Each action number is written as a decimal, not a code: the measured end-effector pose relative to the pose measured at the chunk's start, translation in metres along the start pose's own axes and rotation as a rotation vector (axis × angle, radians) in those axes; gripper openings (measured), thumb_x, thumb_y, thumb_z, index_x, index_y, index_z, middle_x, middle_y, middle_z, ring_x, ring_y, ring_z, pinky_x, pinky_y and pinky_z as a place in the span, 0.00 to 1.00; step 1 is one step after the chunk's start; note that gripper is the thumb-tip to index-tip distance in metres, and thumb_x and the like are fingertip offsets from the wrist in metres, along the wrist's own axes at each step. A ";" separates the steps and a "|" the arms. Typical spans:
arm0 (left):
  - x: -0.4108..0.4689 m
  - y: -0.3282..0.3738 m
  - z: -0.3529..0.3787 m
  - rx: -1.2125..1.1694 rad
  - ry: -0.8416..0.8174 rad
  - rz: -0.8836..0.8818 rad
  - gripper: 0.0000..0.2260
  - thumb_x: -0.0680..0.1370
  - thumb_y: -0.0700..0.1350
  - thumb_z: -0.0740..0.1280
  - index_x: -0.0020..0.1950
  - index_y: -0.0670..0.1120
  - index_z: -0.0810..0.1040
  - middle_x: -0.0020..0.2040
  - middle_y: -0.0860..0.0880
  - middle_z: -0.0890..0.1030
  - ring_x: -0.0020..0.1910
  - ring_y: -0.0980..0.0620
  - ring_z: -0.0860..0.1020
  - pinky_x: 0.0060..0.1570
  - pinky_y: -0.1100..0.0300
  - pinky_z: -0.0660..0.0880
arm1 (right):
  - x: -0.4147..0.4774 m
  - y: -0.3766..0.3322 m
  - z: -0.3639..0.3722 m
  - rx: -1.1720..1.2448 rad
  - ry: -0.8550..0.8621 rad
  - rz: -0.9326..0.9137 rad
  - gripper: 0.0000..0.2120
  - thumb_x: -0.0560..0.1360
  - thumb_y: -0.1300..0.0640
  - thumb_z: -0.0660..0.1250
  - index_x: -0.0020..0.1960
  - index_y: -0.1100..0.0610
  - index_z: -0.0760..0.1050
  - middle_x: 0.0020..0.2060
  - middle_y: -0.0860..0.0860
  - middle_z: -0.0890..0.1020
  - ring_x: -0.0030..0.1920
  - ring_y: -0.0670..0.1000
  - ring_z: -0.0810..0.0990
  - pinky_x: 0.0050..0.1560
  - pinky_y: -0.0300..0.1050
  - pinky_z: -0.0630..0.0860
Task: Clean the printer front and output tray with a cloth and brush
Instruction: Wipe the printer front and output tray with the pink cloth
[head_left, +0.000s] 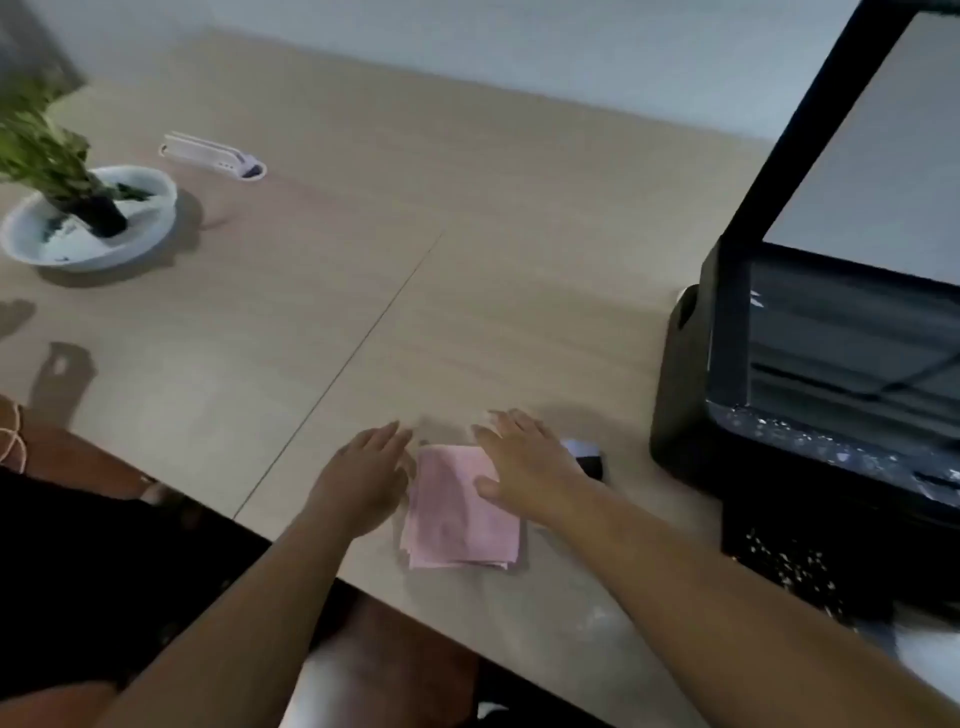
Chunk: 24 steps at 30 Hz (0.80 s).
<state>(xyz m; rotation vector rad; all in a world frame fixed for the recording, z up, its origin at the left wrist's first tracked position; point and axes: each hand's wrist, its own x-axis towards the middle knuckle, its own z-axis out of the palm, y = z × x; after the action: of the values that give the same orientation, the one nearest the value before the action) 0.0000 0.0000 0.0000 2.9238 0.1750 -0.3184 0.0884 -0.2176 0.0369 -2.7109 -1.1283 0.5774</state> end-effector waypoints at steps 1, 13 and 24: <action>-0.005 -0.003 0.005 0.017 -0.033 -0.024 0.26 0.80 0.48 0.59 0.78 0.48 0.59 0.79 0.48 0.60 0.76 0.47 0.60 0.71 0.52 0.63 | 0.003 -0.005 0.011 -0.015 -0.048 0.005 0.33 0.77 0.43 0.61 0.77 0.50 0.55 0.79 0.54 0.52 0.78 0.59 0.50 0.76 0.57 0.52; -0.035 -0.017 0.051 -0.061 -0.028 -0.099 0.27 0.80 0.51 0.57 0.79 0.49 0.59 0.80 0.50 0.54 0.79 0.47 0.53 0.76 0.48 0.51 | 0.002 -0.027 0.094 -0.175 0.022 -0.003 0.39 0.69 0.26 0.51 0.76 0.40 0.56 0.77 0.55 0.60 0.74 0.66 0.57 0.71 0.72 0.53; -0.020 0.006 0.018 -0.072 0.105 -0.010 0.21 0.78 0.46 0.60 0.70 0.45 0.72 0.70 0.46 0.73 0.70 0.45 0.69 0.67 0.48 0.66 | -0.041 -0.023 0.064 -0.012 0.091 0.035 0.23 0.65 0.57 0.74 0.59 0.49 0.75 0.50 0.54 0.78 0.41 0.55 0.79 0.30 0.43 0.72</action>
<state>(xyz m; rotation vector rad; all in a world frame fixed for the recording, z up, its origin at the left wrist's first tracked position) -0.0220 -0.0114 -0.0119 2.8703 0.2117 -0.1570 0.0211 -0.2309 -0.0028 -2.7416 -1.0681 0.4481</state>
